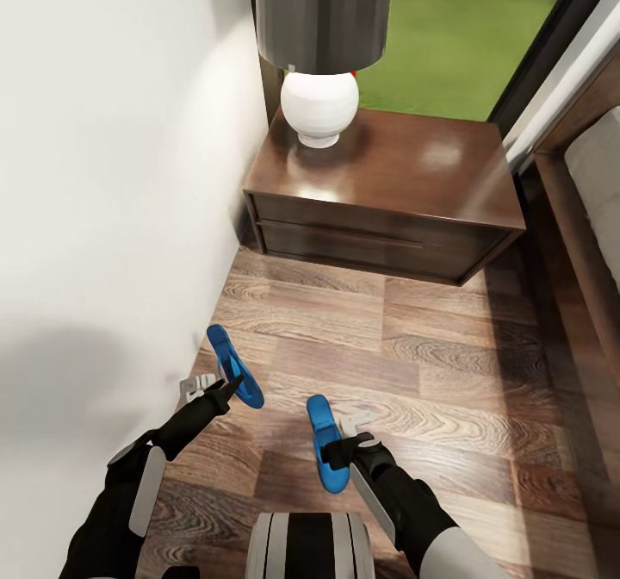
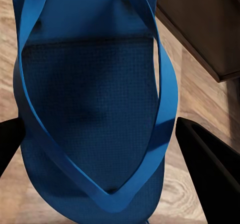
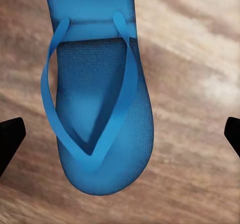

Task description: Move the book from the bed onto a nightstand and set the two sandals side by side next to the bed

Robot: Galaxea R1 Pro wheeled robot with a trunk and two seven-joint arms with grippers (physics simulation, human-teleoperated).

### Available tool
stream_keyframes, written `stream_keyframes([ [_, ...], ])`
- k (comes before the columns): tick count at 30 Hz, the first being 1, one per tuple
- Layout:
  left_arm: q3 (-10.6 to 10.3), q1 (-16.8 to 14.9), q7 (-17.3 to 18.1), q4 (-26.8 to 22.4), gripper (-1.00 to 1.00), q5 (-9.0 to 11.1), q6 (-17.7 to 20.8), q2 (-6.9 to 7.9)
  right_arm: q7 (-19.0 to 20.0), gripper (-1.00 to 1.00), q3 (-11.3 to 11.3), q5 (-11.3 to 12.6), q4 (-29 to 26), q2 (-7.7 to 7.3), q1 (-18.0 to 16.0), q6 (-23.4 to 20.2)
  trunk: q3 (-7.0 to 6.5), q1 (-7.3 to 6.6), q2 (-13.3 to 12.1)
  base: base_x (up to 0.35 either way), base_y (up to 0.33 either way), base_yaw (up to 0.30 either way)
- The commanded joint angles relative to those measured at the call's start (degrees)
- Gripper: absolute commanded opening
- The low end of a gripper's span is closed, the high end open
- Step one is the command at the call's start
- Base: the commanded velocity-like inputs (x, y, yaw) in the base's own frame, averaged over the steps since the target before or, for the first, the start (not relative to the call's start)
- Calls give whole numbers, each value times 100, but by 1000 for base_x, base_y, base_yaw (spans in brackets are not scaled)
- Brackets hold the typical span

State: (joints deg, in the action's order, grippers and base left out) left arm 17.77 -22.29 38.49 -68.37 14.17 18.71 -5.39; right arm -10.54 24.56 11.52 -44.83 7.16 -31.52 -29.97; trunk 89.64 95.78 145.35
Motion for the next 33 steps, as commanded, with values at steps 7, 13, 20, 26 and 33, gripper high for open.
stream_keyframes([
  [7, 16, -3, 21, -1, -100, 42, 54, -5, -53, 100, 22, 60, -8, -4, -3, -18, 3, -1, 1, 0, 0, 0],
  [13, 16, -3, 19, -1, -100, 42, 54, -5, -53, 100, 22, 60, -8, -4, -3, -19, 3, -1, 1, 0, 76, 0],
  [20, 16, -3, 21, -1, -100, 42, 54, -5, -53, 100, 22, 60, -8, -4, -3, -18, 3, -1, 1, 0, 66, 0],
  [26, 15, -3, 18, -1, -100, 42, 46, -5, -53, 100, 22, 60, -8, -4, -3, -18, 3, -1, 1, 0, 3, 0],
  [33, 7, -3, 18, -1, -100, 42, 50, -5, -53, 100, 22, 60, -8, -4, -3, -18, 114, 12, 8, 0, 0, 0],
])
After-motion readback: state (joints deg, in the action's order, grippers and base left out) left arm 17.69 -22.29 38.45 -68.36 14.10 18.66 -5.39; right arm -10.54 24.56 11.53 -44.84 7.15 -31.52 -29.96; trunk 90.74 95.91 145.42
